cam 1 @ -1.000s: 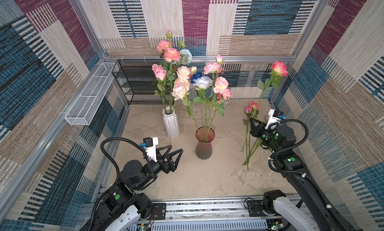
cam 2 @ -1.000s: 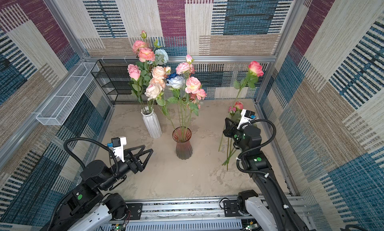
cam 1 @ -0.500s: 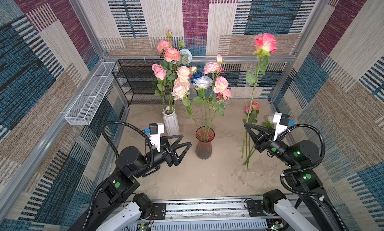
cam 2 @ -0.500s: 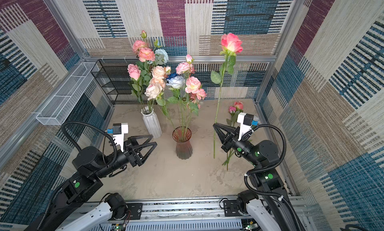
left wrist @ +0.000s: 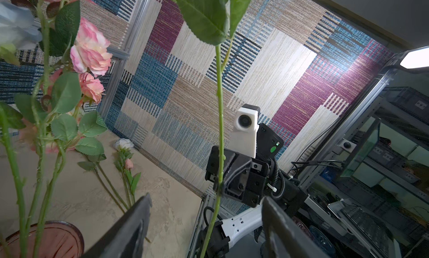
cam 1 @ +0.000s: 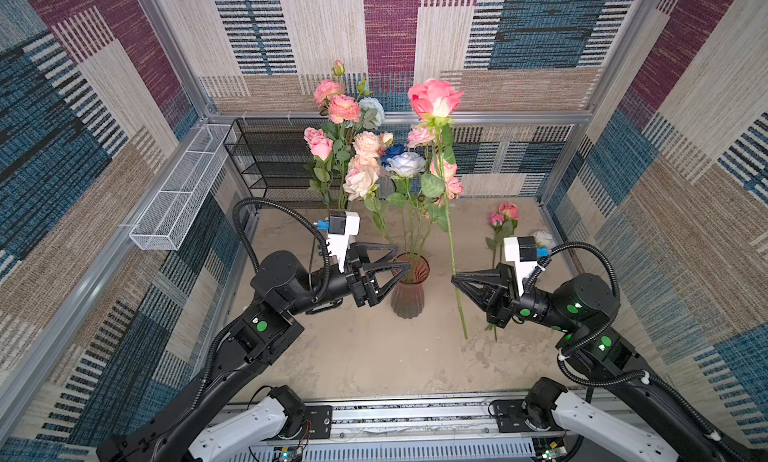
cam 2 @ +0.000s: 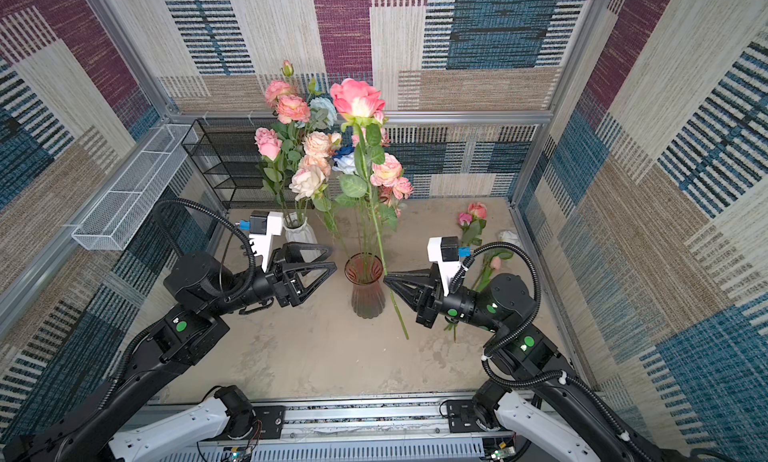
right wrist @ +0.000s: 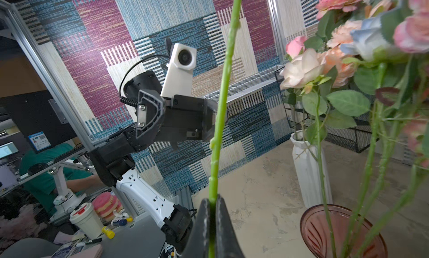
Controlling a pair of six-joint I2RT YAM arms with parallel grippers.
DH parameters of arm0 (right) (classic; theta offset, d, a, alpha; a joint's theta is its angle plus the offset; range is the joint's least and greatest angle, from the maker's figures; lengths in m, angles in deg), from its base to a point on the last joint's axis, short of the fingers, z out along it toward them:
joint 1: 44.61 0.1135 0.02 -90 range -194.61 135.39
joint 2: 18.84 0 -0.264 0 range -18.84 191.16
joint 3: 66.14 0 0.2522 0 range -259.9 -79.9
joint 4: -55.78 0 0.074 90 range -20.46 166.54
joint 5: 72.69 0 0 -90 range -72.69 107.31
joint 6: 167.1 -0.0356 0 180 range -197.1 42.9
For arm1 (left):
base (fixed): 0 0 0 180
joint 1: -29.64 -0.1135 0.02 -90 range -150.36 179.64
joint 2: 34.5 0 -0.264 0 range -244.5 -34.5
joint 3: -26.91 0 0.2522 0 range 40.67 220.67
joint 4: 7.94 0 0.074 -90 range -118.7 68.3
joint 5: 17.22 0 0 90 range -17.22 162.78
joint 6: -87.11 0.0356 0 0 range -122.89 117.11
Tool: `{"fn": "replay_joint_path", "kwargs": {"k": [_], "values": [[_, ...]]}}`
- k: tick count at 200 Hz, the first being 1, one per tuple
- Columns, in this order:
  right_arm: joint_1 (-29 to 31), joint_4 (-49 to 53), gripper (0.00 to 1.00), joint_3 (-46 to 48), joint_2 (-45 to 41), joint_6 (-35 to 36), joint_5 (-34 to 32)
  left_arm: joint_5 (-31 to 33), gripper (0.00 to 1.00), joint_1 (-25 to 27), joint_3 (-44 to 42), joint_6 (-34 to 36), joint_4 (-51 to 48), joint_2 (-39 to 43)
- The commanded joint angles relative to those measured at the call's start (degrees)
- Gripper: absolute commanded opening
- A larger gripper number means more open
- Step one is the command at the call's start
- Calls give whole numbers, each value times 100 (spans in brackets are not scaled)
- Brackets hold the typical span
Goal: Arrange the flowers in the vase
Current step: 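Pass the pink rose stem from the right gripper to the left gripper, then lower the pink rose into the red vase with the left gripper while the right withdraws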
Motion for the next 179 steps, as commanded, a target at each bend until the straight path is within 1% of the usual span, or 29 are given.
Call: {"fn": "replay_joint_path", "kwargs": {"k": [1, 12, 30, 40, 58, 91, 110, 112, 120, 130, 145, 152, 165, 179], "values": [[415, -42, 0, -133, 195, 308, -335, -182, 66, -10, 123, 98, 332, -89], [675, 0, 0, -192, 326, 405, -496, -137, 62, -8, 165, 135, 283, -107], [1036, 109, 0, -301, 548, 569, -717, -100, 59, -3, 235, 212, 212, -96], [1177, 157, 0, -335, 657, 631, -813, -80, 55, -7, 267, 244, 176, -78], [1333, 187, 0, -332, 791, 664, -976, -42, 40, -11, 275, 300, 124, -22], [1366, 212, 0, -294, 880, 640, -1207, 63, 19, -11, 256, 344, 1, 52], [1368, 280, 0, -294, 927, 615, -1299, 183, 1, -3, 289, 431, -145, 70], [1368, 283, 0, -295, 930, 619, -1310, 200, 0, -6, 298, 437, -158, 72], [1361, 314, 4, -291, 926, 596, -1353, 263, 0, -6, 333, 488, -241, 77], [1368, 337, 12, -268, 910, 571, -1416, 341, 0, -9, 385, 572, -336, 95], [1368, 377, 36, -236, 843, 537, -1545, 435, 0, -7, 510, 743, -497, 78], [1368, 434, 44, -226, 796, 546, -1671, 487, 0, -12, 589, 853, -602, 64], [1364, 523, 51, -190, 662, 554, -1900, 620, 0, -8, 773, 1092, -870, 3], [1365, 600, 52, -144, 471, 566, -2114, 789, 0, -4, 998, 1385, -1138, -95]]}}
